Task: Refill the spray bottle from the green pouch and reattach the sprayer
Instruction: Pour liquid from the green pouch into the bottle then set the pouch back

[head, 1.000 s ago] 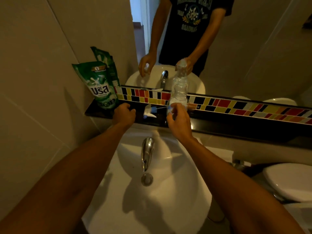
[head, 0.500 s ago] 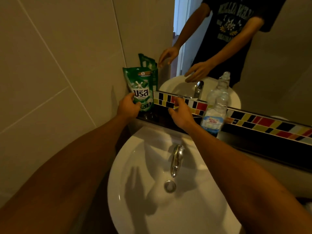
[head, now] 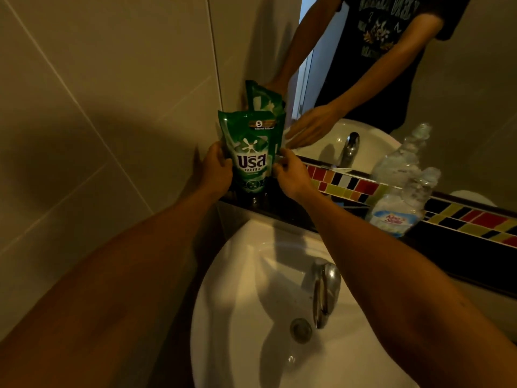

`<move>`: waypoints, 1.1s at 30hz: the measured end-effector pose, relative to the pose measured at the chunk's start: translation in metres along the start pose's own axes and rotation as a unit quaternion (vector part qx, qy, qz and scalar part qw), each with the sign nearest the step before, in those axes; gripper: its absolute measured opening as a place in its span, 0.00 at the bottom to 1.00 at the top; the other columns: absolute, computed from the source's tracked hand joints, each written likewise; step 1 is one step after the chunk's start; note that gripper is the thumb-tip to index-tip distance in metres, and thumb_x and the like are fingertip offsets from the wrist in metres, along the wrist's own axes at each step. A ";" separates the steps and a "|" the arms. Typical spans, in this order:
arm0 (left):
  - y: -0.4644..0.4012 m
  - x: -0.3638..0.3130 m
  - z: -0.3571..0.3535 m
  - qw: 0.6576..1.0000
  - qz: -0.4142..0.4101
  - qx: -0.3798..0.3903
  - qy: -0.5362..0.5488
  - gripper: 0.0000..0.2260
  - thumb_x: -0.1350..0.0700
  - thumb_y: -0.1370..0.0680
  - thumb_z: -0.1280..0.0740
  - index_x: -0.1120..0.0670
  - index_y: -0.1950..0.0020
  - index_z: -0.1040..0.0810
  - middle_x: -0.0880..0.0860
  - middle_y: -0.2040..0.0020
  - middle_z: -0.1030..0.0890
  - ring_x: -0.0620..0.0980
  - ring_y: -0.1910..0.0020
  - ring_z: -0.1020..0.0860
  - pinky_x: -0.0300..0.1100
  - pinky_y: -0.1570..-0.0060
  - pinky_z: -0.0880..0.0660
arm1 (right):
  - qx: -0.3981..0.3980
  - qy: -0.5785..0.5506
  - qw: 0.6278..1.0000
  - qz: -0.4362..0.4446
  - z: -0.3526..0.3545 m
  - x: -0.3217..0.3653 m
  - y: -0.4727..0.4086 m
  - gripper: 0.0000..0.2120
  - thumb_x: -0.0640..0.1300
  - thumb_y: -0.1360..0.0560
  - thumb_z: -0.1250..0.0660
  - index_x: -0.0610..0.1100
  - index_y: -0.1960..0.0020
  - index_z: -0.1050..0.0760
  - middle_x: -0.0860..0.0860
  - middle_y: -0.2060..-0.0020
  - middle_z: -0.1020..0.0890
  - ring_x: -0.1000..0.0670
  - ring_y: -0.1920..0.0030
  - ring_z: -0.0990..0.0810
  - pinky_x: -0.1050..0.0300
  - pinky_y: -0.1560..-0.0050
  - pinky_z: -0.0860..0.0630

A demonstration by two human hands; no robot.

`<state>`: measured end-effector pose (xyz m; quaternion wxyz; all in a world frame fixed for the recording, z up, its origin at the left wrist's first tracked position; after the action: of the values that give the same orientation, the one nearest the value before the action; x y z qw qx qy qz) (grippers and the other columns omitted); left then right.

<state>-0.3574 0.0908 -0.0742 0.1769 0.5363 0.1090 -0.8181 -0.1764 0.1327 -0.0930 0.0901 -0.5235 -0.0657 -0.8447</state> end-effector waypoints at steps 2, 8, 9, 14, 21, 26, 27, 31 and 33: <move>-0.013 0.008 -0.003 1.000 0.008 -0.002 0.001 0.20 0.65 0.17 0.42 0.56 0.25 0.34 0.56 0.38 0.23 0.51 0.42 0.23 0.32 0.54 0.27 | -0.003 -0.017 1.000 -0.001 -0.008 0.001 -0.014 0.23 0.40 0.15 0.41 0.41 0.21 0.37 0.42 0.28 0.25 0.42 0.30 0.24 0.49 0.36 0.23; -0.036 0.026 -0.010 0.999 -0.021 0.004 -0.032 0.14 0.65 0.17 0.42 0.60 0.32 0.28 0.56 0.40 0.21 0.53 0.41 0.23 0.22 0.66 0.28 | -0.080 -0.071 0.994 -0.009 -0.028 -0.007 -0.036 0.15 0.38 0.14 0.43 0.39 0.31 0.26 0.47 0.41 0.18 0.54 0.46 0.19 0.63 0.49 0.21; -0.037 0.028 -0.010 1.000 -0.017 0.004 -0.024 0.13 0.66 0.17 0.42 0.60 0.33 0.28 0.55 0.41 0.21 0.51 0.43 0.23 0.22 0.66 0.28 | -0.098 -0.075 0.992 -0.010 -0.030 -0.009 -0.037 0.13 0.38 0.14 0.43 0.37 0.34 0.24 0.49 0.47 0.17 0.57 0.51 0.20 0.64 0.52 0.21; -0.042 0.035 -0.011 0.999 -0.013 0.008 0.031 0.09 0.66 0.18 0.41 0.57 0.41 0.27 0.52 0.48 0.21 0.54 0.44 0.21 0.35 0.54 0.22 | -0.152 -0.075 0.986 -0.002 -0.037 -0.014 -0.040 0.09 0.39 0.15 0.41 0.40 0.46 0.22 0.57 0.58 0.20 0.60 0.57 0.22 0.70 0.58 0.26; -0.024 0.027 -0.013 0.996 -0.073 0.036 0.041 0.04 0.50 0.17 0.42 0.44 0.50 0.30 0.54 0.51 0.19 0.54 0.51 0.18 0.59 0.53 0.18 | -0.215 -0.090 0.972 0.015 -0.038 -0.017 -0.019 0.07 0.41 0.15 0.40 0.44 0.46 0.23 0.55 0.56 0.19 0.58 0.55 0.20 0.61 0.52 0.22; -0.006 0.008 -0.014 0.989 -0.097 0.094 0.053 0.05 0.44 0.20 0.43 0.42 0.52 0.29 0.54 0.52 0.18 0.57 0.52 0.17 0.63 0.57 0.19 | -0.235 -0.121 0.964 0.033 -0.013 -0.008 0.018 0.06 0.41 0.15 0.41 0.40 0.44 0.26 0.53 0.55 0.19 0.61 0.56 0.21 0.68 0.58 0.23; -0.001 0.003 -0.015 0.987 -0.096 0.111 0.059 0.05 0.43 0.20 0.43 0.40 0.51 0.29 0.52 0.50 0.17 0.56 0.50 0.17 0.63 0.54 0.19 | -0.240 -0.124 0.962 0.033 -0.006 -0.006 0.026 0.05 0.41 0.15 0.41 0.41 0.45 0.27 0.52 0.56 0.20 0.60 0.56 0.21 0.66 0.58 0.22; 0.041 -0.041 -0.020 0.978 -0.107 0.155 0.094 0.11 0.52 0.16 0.44 0.38 0.55 0.30 0.53 0.48 0.19 0.54 0.44 0.19 0.61 0.46 0.20 | -0.234 -0.151 0.960 0.030 0.028 0.001 0.066 0.07 0.43 0.13 0.44 0.43 0.40 0.29 0.50 0.49 0.18 0.56 0.49 0.17 0.58 0.51 0.18; 0.064 -0.061 -0.027 0.972 -0.121 0.176 0.102 0.11 0.54 0.16 0.44 0.39 0.53 0.29 0.54 0.48 0.19 0.57 0.44 0.19 0.62 0.46 0.20 | -0.234 -0.153 0.959 0.032 0.048 0.004 0.091 0.09 0.44 0.12 0.47 0.41 0.37 0.32 0.54 0.49 0.20 0.66 0.53 0.18 0.68 0.56 0.20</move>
<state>-0.2869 0.0531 -0.0280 -0.0321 0.6225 0.0448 -0.7807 -0.1161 0.0537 -0.0670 -0.0190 -0.6548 0.1381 -0.7428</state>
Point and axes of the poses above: each hand's wrist, its own y-axis away from the middle knuckle, its own z-axis out of the back of the hand, x = y × z, the point moved 1 cm from there along -y, towards the middle knuckle
